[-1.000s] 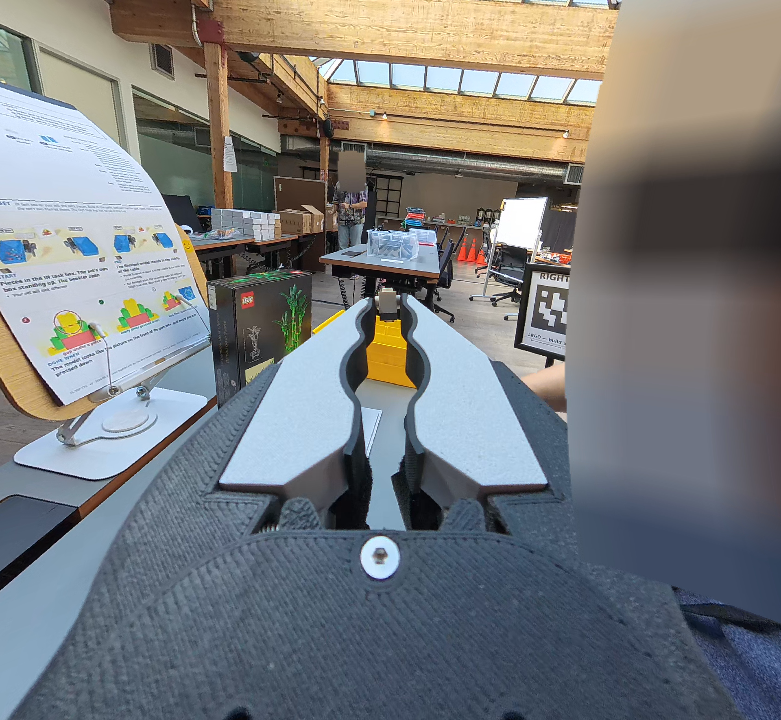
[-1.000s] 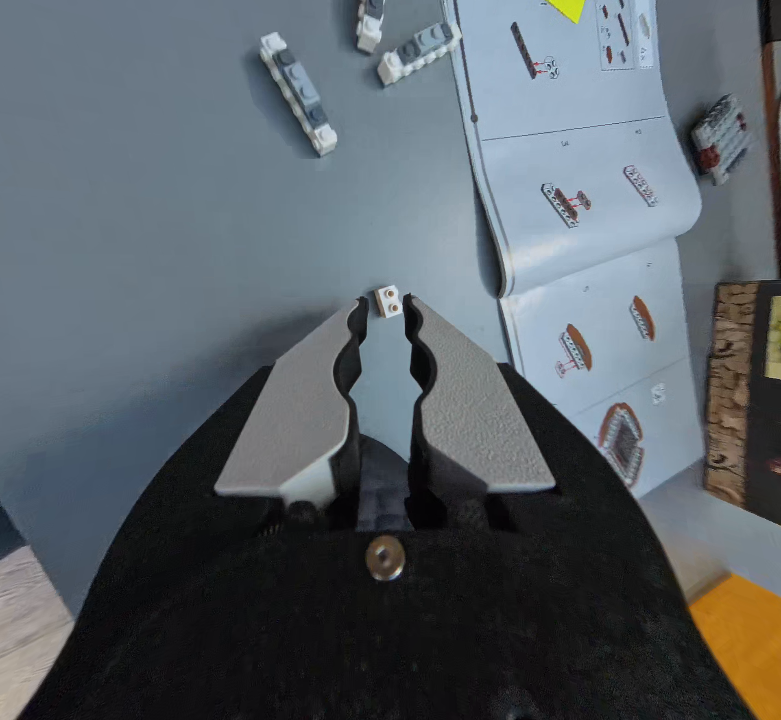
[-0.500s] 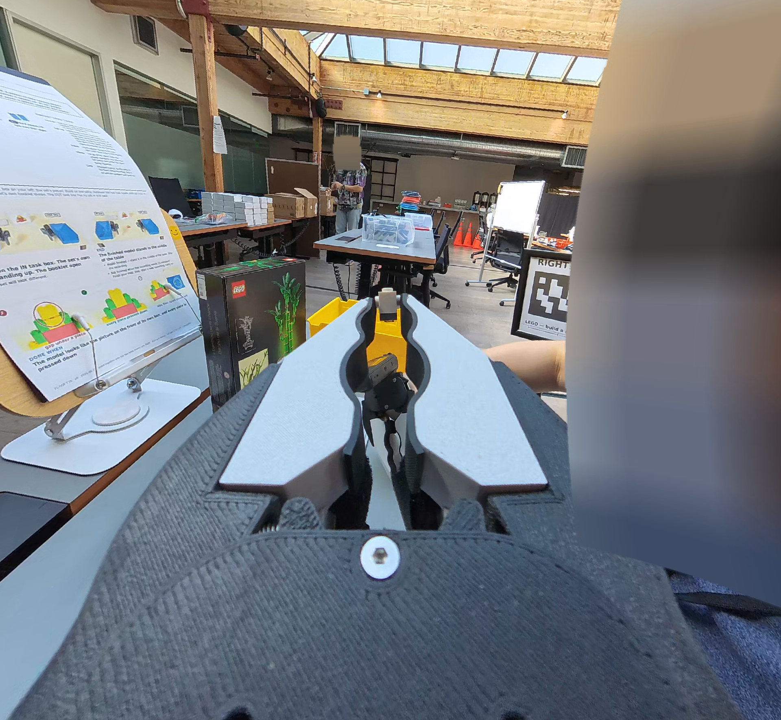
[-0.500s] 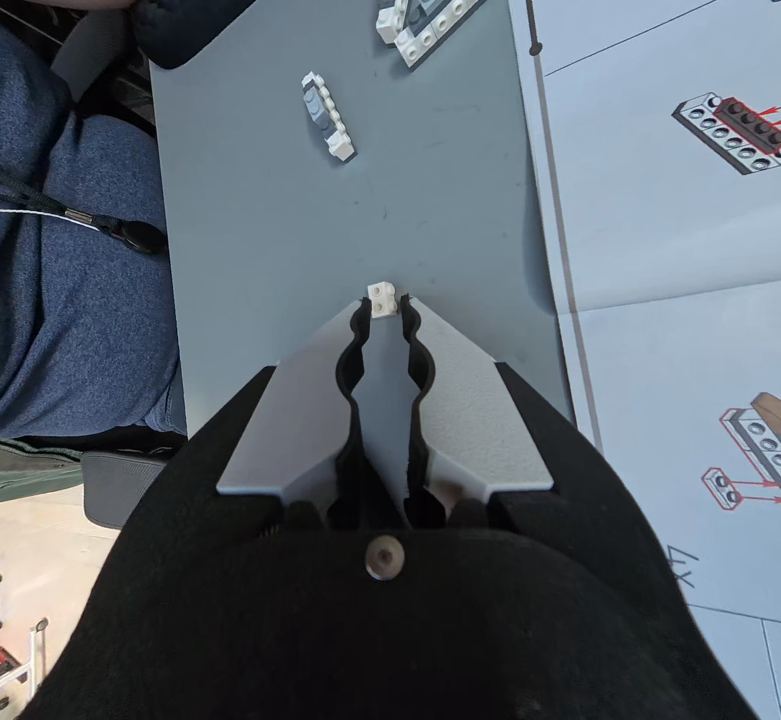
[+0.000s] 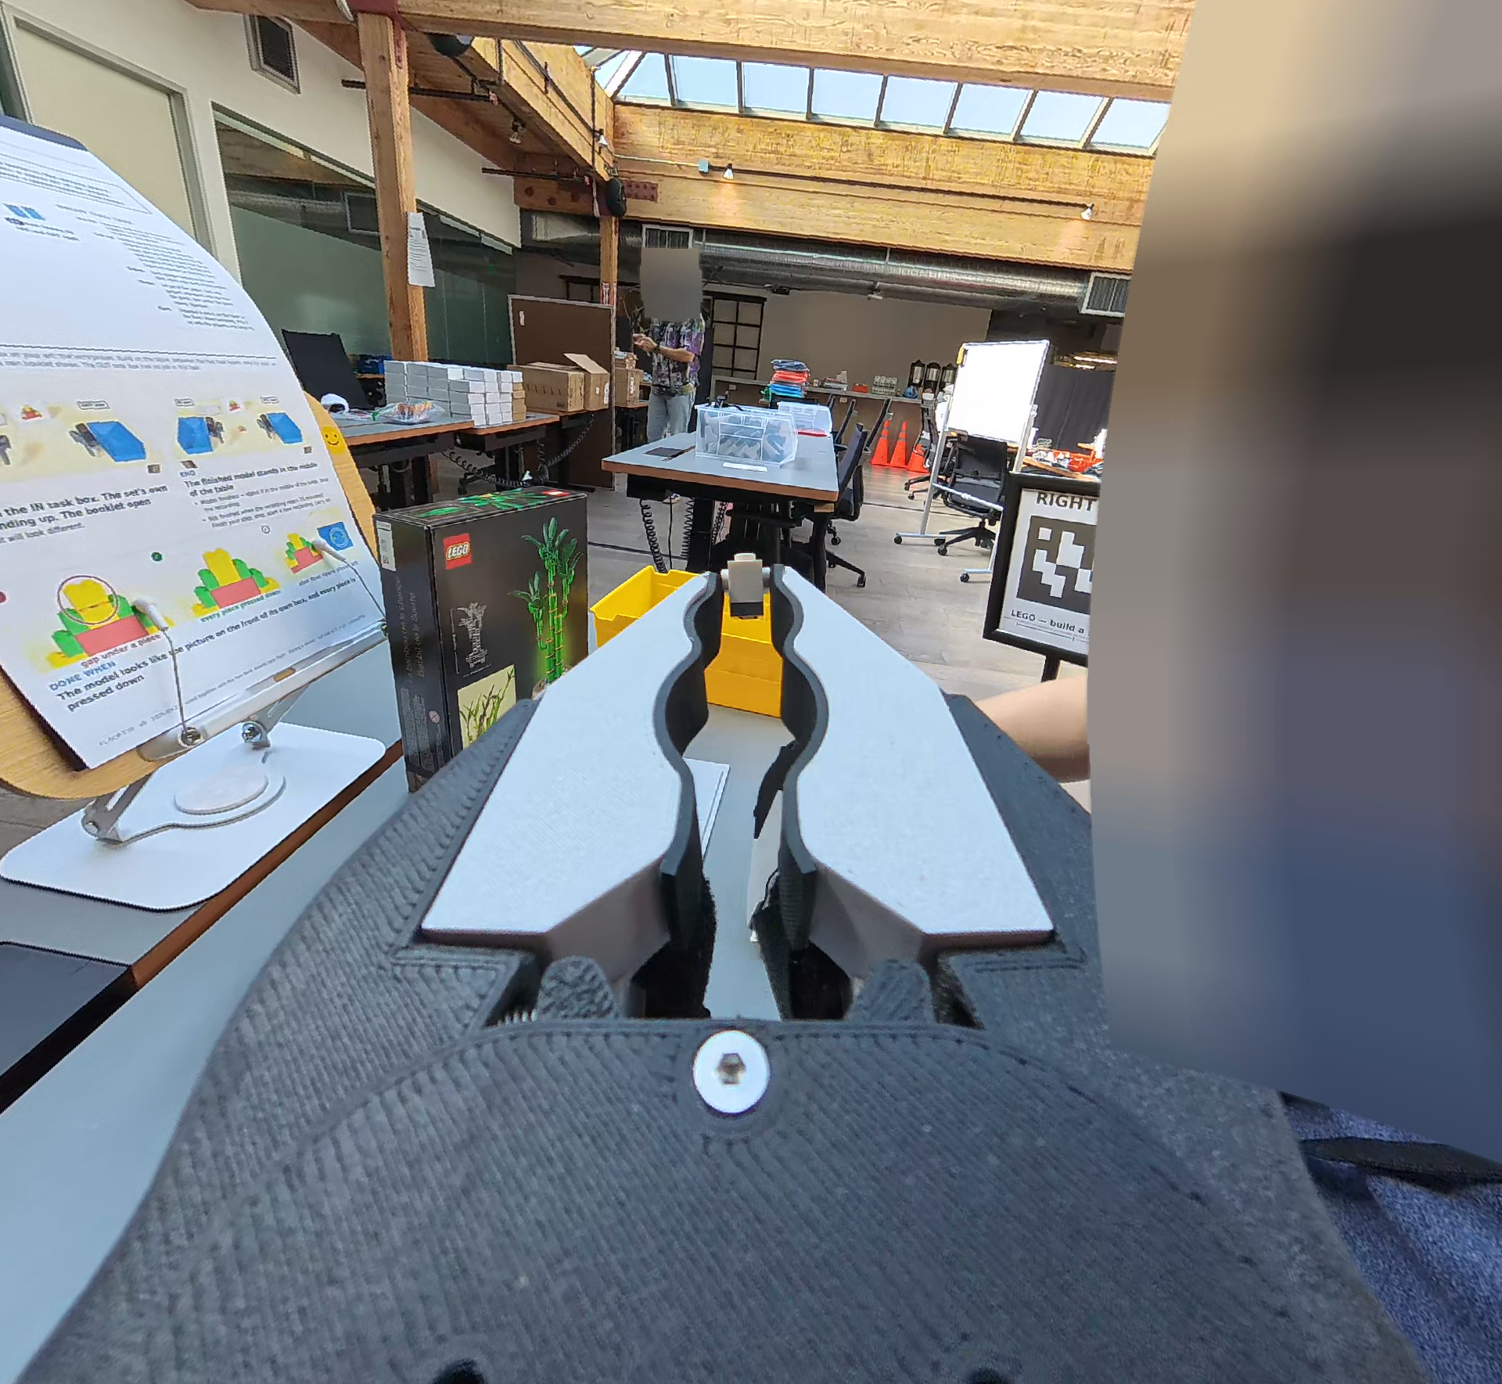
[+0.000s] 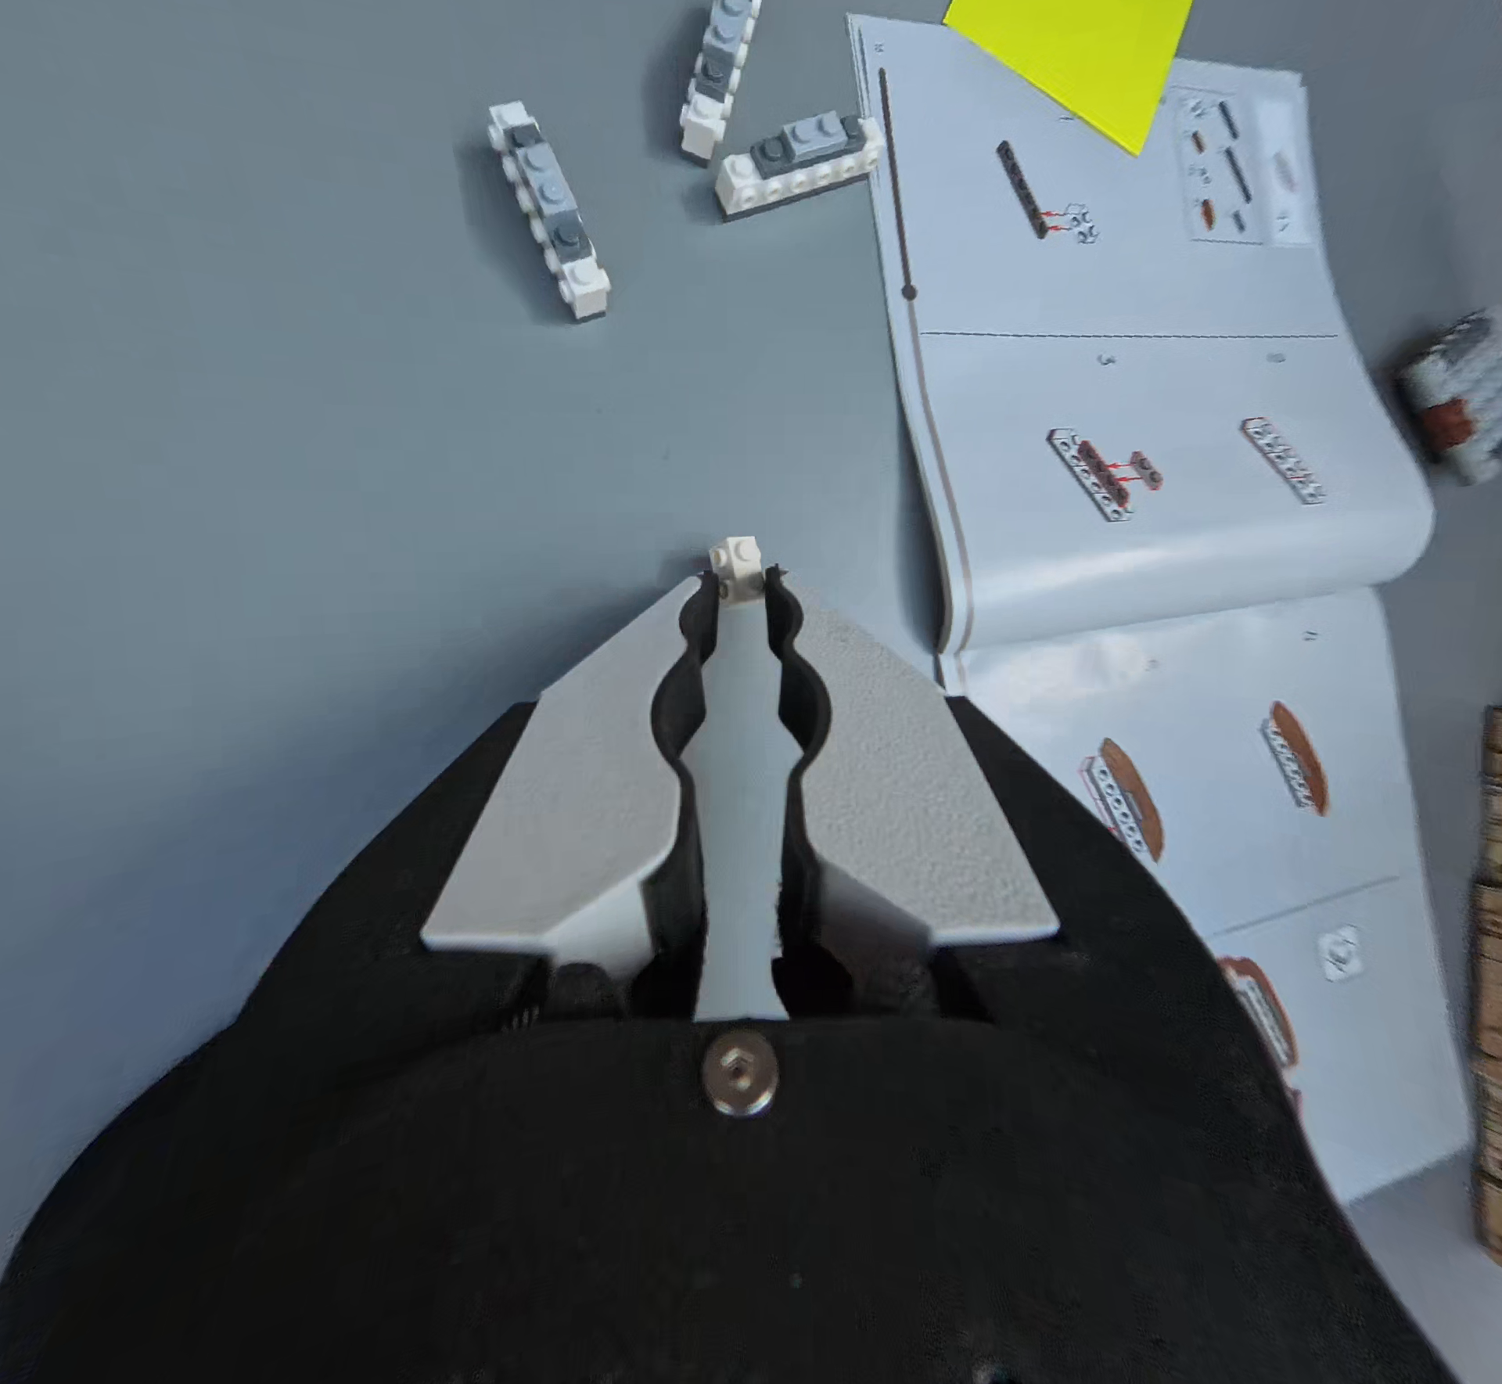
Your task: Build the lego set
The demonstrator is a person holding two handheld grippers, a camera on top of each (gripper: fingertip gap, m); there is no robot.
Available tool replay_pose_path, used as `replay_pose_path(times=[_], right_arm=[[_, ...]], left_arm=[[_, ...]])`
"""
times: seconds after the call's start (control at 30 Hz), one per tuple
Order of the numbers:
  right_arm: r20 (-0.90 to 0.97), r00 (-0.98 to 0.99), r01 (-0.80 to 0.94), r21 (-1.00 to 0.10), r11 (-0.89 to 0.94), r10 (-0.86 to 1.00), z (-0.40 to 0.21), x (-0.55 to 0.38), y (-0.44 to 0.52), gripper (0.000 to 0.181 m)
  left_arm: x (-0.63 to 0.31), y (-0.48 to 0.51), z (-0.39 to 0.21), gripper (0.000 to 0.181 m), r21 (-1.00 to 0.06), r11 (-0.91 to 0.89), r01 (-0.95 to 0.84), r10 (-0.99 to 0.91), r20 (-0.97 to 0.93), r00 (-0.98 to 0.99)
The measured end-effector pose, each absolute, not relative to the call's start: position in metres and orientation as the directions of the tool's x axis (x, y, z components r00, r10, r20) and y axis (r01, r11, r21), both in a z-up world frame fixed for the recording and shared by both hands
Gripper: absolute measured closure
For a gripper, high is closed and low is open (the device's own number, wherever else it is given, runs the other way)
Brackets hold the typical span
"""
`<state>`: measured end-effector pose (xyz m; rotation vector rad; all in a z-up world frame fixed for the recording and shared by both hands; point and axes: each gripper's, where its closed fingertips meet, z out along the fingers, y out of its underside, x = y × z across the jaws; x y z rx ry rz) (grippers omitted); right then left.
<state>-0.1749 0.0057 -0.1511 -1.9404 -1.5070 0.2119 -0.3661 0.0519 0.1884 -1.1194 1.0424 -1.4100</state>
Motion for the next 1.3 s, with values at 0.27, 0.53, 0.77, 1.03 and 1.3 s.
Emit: replay_pose_path(times=[0.27, 0.53, 0.77, 1.03, 1.3], right_arm=[[0.49, 0.362, 0.875, -0.473, -0.106, 0.793, -0.157, -0.166, 0.001, 0.166], [0.146, 0.412, 0.788, -0.553, -0.271, 0.9, -0.143, -0.167, -0.002, 0.155], [0.028, 0.369, 0.822, -0.476, -0.312, 0.929, -0.157, -0.167, -0.001, 0.154], [-0.011, 0.37, 0.822, -0.462, -0.333, 0.929, -0.161, -0.167, 0.0, 0.163], [-0.04, 0.396, 0.804, -0.467, -0.368, 0.917, -0.162, -0.167, -0.003, 0.171]], left_arm=[[-0.367, 0.053, 0.188, 0.172, -0.974, -0.119, 0.193, -0.992, 0.111, -0.055], [-0.364, 0.052, 0.188, 0.172, -0.975, -0.119, 0.187, -0.992, 0.109, -0.06], [-0.365, 0.05, 0.188, 0.173, -0.976, -0.115, 0.184, -0.992, 0.105, -0.063], [-0.362, 0.052, 0.185, 0.172, -0.976, -0.127, 0.175, -0.991, 0.116, -0.071], [-0.361, 0.052, 0.183, 0.172, -0.978, -0.132, 0.162, -0.99, 0.121, -0.075]])
